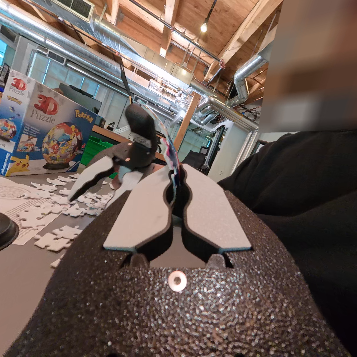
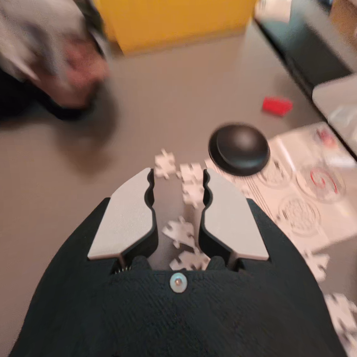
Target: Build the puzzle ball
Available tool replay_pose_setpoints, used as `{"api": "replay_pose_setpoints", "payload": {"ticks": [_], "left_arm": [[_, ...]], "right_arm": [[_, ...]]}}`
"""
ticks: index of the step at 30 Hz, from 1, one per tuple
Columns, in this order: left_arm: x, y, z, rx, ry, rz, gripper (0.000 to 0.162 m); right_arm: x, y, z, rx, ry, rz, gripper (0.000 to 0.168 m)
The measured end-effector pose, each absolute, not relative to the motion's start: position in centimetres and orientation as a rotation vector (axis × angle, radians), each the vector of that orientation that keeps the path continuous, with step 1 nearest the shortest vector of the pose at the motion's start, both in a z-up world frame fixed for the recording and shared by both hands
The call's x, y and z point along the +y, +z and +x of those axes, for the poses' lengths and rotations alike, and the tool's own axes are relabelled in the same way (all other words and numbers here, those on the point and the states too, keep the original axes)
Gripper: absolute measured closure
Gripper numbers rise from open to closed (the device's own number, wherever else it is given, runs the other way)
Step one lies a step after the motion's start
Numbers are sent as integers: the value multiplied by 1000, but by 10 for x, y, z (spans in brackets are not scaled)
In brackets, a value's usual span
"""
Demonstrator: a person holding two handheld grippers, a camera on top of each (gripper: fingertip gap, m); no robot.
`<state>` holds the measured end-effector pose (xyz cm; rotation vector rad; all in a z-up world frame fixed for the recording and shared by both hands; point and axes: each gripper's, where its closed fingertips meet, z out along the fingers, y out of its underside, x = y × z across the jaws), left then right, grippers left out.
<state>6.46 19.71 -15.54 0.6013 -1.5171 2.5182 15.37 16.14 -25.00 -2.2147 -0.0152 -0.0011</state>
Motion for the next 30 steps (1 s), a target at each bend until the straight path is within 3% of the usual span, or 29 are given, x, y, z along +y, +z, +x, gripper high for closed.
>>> {"api": "replay_pose_setpoints", "payload": {"ticks": [1,4,6,14,19,22,26,30], "left_arm": [[196,-156,65,-1525,2503,615,160],[187,-166,67,-1694,2433,659,160],[179,-174,63,-1871,2397,625,160],[189,-174,66,-1894,2399,696,160],[184,-181,66,-1858,2329,726,159],[188,-182,69,-1855,2332,774,159],[202,-183,76,-1820,2342,916,142],[211,-187,72,-1907,2321,951,137]], "right_arm": [[169,-227,141,-27,66,-2081,125],[182,-173,102,-79,285,-1767,132],[185,-164,89,-92,395,-1715,135],[182,-159,70,-89,563,-1660,133],[197,-173,71,-34,551,-1694,158],[199,-178,71,1,604,-1703,161],[204,-176,72,134,725,-1645,166],[207,-175,72,235,893,-1565,166]]}}
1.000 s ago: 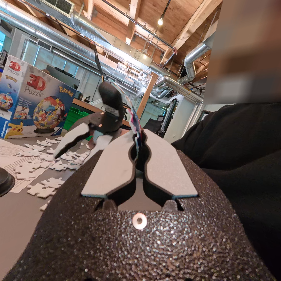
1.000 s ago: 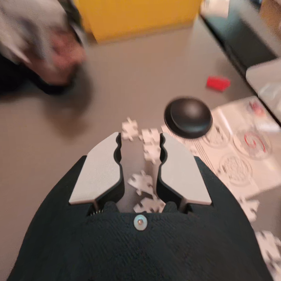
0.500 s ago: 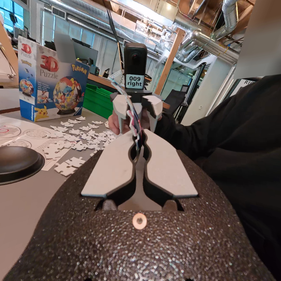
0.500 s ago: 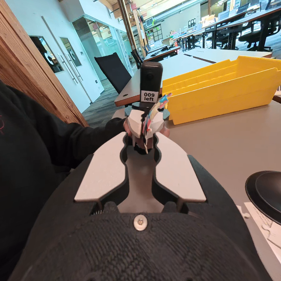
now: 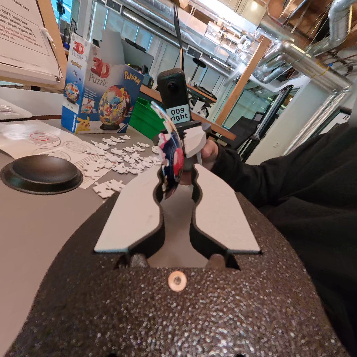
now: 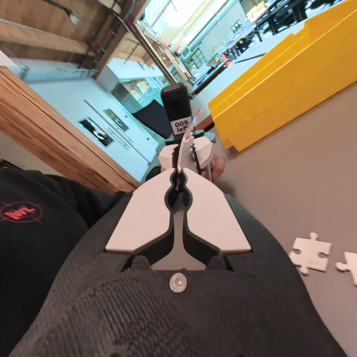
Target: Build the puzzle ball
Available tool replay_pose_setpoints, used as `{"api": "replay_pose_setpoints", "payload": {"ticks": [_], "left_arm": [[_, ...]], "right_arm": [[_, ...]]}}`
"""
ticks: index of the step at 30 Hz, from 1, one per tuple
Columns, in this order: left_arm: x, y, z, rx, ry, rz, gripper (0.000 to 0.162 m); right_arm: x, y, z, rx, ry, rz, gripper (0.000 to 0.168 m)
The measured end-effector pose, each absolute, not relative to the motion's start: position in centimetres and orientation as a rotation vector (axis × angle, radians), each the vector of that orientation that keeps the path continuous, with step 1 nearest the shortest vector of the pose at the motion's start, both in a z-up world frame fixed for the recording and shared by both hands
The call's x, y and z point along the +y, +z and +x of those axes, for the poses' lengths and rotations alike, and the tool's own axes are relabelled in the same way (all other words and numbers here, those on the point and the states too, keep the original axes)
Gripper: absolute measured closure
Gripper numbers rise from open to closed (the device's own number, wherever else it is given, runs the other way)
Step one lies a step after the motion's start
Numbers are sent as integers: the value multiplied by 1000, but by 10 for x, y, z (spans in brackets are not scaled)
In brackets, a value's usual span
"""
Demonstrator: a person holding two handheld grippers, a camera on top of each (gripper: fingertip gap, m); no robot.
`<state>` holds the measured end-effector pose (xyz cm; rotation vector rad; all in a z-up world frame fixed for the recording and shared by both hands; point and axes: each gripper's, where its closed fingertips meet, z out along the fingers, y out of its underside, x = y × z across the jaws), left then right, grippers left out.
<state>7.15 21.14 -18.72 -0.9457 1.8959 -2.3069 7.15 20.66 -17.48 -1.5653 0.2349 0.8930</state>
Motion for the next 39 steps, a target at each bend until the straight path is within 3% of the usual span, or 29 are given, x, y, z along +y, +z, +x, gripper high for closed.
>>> {"api": "replay_pose_setpoints", "payload": {"ticks": [4,14,19,24,39], "left_arm": [[213,-189,59,1949,-2314,-917,137],[208,-178,35,1947,-2539,-859,160],[208,-171,33,1855,-2654,-920,160],[202,-176,36,1881,-2570,-965,148],[201,-178,47,1857,-2535,-1024,156]], "right_arm": [[205,-167,65,265,1060,-1479,166],[205,-163,48,248,1254,-1422,166],[207,-159,50,306,1306,-1352,166],[208,-158,56,328,1255,-1343,166],[210,-156,59,329,1120,-1380,165]]}}
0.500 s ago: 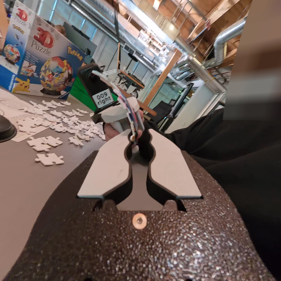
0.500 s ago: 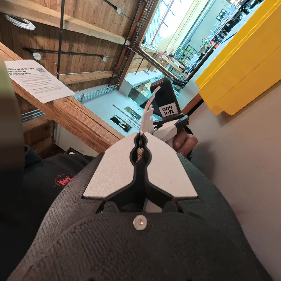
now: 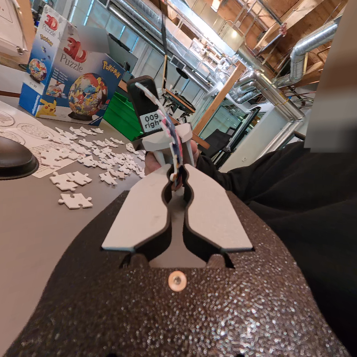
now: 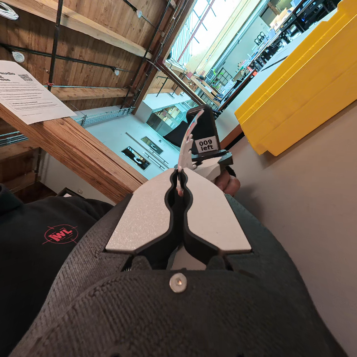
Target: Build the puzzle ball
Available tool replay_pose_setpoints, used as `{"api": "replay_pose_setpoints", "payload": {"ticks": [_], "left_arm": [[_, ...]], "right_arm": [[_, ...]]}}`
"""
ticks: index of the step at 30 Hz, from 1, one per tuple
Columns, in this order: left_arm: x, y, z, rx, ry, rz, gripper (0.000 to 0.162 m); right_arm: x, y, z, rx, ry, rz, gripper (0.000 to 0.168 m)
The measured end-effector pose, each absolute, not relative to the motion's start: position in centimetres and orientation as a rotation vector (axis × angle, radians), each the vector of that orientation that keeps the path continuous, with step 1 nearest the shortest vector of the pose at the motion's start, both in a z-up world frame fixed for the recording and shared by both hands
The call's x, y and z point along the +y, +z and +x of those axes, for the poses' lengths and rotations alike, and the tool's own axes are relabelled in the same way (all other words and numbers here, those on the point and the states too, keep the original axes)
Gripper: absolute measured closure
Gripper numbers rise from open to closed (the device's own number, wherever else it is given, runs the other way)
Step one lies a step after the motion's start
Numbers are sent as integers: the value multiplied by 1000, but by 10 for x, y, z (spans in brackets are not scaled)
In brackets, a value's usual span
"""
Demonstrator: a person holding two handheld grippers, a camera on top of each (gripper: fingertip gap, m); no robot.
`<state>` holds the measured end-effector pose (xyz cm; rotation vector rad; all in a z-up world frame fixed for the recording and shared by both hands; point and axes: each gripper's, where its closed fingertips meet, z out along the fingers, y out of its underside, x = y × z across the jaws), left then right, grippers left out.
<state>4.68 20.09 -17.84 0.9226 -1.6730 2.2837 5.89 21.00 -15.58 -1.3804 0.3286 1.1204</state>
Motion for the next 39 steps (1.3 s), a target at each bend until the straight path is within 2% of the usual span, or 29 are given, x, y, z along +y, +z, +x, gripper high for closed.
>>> {"api": "replay_pose_setpoints", "payload": {"ticks": [16,19,27,33,36,38,39], "left_arm": [[199,-173,43,-1535,2267,862,160],[202,-172,45,-1553,2290,890,138],[211,-185,54,-1838,2149,1060,135],[199,-184,46,-1828,2043,978,140],[197,-183,46,-1789,2032,958,156],[196,-180,47,-1719,2043,952,161],[196,-177,49,-1678,2063,956,161]], "right_arm": [[209,-156,59,312,1139,-1359,165],[206,-159,63,319,1126,-1375,166],[200,-169,54,273,1186,-1473,166],[199,-179,49,241,1182,-1548,166],[197,-177,49,231,1199,-1537,166],[196,-173,51,216,1185,-1509,163],[195,-171,53,213,1170,-1494,155]]}}
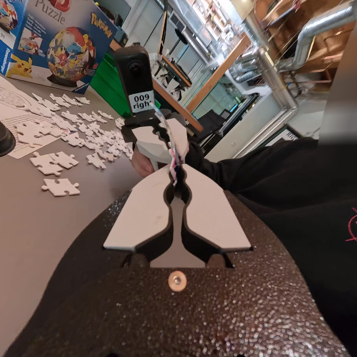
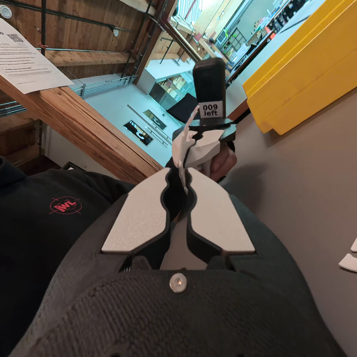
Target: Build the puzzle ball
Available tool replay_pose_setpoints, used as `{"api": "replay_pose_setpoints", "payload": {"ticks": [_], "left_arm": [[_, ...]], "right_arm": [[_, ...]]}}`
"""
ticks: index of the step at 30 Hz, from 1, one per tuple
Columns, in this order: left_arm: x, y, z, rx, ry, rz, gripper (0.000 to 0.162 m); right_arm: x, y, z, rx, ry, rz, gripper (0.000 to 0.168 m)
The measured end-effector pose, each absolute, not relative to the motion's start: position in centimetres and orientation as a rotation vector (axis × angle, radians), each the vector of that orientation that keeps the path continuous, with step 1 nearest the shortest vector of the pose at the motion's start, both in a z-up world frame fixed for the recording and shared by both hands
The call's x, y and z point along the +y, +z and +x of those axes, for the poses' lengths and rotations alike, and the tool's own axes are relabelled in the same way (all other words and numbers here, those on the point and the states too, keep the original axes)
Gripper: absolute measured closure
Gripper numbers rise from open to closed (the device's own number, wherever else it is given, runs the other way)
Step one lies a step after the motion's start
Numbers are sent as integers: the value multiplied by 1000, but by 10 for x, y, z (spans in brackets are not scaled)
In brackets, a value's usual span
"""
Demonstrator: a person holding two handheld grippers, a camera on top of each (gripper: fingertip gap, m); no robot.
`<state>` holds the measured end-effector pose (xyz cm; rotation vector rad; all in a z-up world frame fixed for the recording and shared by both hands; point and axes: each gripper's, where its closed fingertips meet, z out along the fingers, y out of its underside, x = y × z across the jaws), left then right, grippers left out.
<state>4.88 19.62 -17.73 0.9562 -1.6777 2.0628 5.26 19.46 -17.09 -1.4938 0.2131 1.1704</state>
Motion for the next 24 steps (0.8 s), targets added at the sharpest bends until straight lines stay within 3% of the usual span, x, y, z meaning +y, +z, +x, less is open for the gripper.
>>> {"api": "replay_pose_setpoints", "payload": {"ticks": [2,4,9,13,20,24], "left_arm": [[201,-169,54,-1563,2137,975,161],[206,-163,61,-1466,2201,1017,161],[210,-156,70,-1372,2312,1057,161],[210,-149,75,-1269,2379,1067,161],[201,-141,78,-1093,2402,1026,161],[198,-143,82,-1062,2410,1049,161]], "right_arm": [[191,-169,56,199,1106,-1491,141],[190,-169,60,187,1007,-1486,140],[195,-168,64,242,932,-1422,152],[199,-173,66,268,902,-1399,143],[195,-152,70,252,911,-1198,164],[194,-151,71,254,904,-1175,161]]}}
